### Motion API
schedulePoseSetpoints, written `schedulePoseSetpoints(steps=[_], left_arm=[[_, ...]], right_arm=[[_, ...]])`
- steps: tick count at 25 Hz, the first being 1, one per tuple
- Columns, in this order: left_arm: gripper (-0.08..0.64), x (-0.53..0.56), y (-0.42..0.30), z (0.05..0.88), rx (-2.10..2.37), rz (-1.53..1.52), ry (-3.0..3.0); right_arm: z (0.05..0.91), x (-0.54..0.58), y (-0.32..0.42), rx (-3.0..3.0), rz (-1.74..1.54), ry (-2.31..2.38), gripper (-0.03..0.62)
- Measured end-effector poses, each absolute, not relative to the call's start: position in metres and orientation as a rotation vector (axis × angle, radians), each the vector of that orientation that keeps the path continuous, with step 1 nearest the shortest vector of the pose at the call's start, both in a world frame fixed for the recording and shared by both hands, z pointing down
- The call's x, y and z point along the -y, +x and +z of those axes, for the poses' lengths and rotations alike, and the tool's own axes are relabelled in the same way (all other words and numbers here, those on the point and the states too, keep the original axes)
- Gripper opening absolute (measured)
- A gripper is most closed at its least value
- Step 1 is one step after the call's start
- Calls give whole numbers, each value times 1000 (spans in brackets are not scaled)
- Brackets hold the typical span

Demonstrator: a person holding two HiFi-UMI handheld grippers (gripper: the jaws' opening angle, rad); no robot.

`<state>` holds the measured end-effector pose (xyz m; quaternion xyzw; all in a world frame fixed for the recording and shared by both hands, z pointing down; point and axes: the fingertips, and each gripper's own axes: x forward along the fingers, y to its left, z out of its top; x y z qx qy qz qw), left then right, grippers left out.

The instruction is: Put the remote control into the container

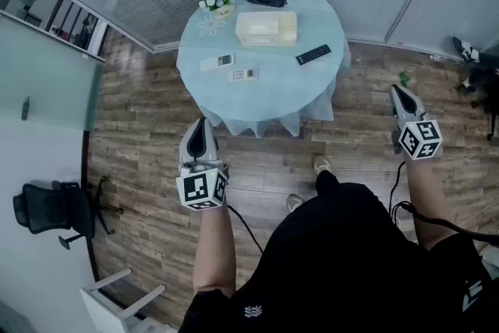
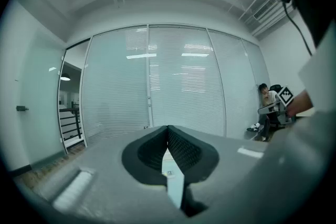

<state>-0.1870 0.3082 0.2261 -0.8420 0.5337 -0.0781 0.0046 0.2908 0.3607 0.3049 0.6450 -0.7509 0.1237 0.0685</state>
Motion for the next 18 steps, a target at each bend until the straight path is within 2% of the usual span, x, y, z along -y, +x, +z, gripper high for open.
schedulePoseSetpoints(steps=[18], left_arm=[[2,-258,-143,208,-1785,-265,-2525]], right_arm=[[314,-262,315,2403,343,1749,2]])
